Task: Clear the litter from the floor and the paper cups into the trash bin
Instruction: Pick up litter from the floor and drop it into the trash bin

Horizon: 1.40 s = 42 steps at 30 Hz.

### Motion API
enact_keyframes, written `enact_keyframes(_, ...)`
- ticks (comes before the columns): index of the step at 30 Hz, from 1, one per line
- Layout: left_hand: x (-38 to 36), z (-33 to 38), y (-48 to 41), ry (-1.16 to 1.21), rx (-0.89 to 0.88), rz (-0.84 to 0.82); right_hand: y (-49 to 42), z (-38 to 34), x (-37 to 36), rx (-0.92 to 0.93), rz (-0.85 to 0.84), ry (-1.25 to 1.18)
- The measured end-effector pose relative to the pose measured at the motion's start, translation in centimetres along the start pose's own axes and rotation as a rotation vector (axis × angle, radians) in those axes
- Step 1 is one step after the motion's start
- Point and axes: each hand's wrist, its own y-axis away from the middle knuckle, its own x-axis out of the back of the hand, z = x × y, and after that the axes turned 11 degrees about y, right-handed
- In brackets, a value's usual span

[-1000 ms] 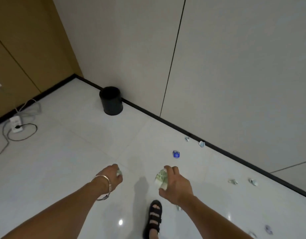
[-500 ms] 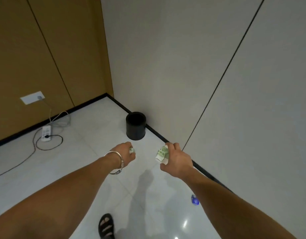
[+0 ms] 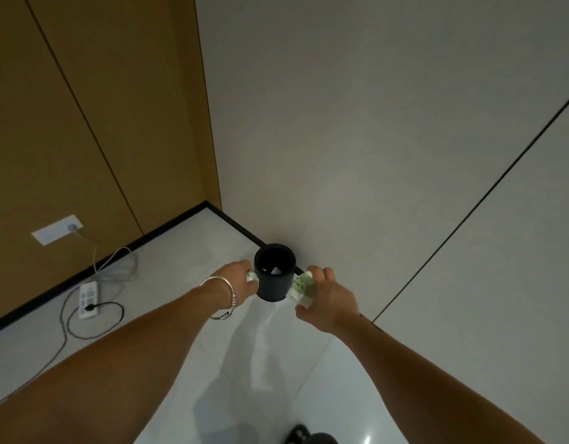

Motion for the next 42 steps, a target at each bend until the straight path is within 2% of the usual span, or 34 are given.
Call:
enact_keyframes(10,0.7,0.5,-19.2,-0.049,0.018,-0.13,-18.9,2.8,-3.4,-0.084,-0.076,-0.092)
enact_keyframes(18,0.5,-0.3,-33.8,-0.019,0.084,-0.274,-29.9,5.4,-7.4,-0.19,-0.25,-0.133)
enact_keyframes(23,-3.5,-4.7,-44.7,-0.008,0.138,-0.409,-37.4,5.8,-14.0,-0.319,-0.316,-0.2)
enact_keyframes(30,-12.2,-12.3,-59.1,0.041,0.194,-0.48,-47.9,5.2,-27.8,-0.569,-0.413,-0.238)
enact_keyframes(37,-17.8,-16.2,-65.7,0.008,0.124,-0.614,-51.6,5.9,-35.6,-0.701,-0.397,-0.341)
enact_keyframes(42,-17.2,-17.8,-65.3,-0.207,0.114,-0.712,-48.9,5.4,-35.7,-0.844,-0.384,-0.48)
